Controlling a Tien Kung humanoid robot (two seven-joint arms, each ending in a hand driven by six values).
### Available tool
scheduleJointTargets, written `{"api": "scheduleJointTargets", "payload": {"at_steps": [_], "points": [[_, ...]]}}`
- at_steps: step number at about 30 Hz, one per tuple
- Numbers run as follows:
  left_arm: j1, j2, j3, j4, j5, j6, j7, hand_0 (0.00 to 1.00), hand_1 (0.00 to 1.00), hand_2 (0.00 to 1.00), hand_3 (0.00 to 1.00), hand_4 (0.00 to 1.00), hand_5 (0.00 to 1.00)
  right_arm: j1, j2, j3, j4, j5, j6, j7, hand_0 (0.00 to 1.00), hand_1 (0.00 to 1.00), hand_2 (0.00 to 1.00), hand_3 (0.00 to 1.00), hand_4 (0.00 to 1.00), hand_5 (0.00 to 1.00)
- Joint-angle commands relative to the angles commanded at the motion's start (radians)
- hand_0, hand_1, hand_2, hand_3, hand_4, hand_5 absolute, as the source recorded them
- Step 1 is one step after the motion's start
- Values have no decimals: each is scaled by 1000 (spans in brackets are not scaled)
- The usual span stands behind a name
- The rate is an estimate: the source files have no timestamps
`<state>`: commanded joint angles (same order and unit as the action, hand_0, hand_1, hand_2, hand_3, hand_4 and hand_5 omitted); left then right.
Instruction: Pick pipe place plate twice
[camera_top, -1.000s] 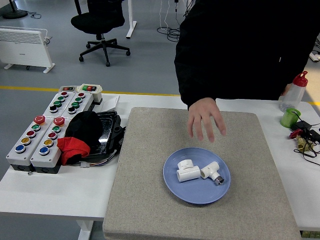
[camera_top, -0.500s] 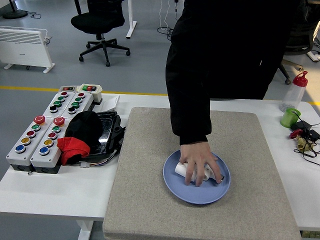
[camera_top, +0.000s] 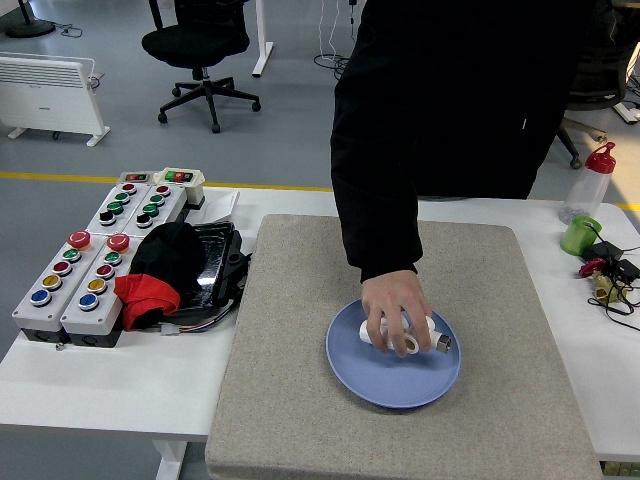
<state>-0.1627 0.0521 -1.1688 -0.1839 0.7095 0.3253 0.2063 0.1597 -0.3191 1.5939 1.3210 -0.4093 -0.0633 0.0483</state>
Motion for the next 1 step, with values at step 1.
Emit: {"api": "scheduleJointTargets", "payload": {"at_steps": [1], "points": [[0,0,0,0,0,0,0,740,782,752,715,477,998,0,0,0,0,0,0,0,794,749,779,773,579,670]]}}
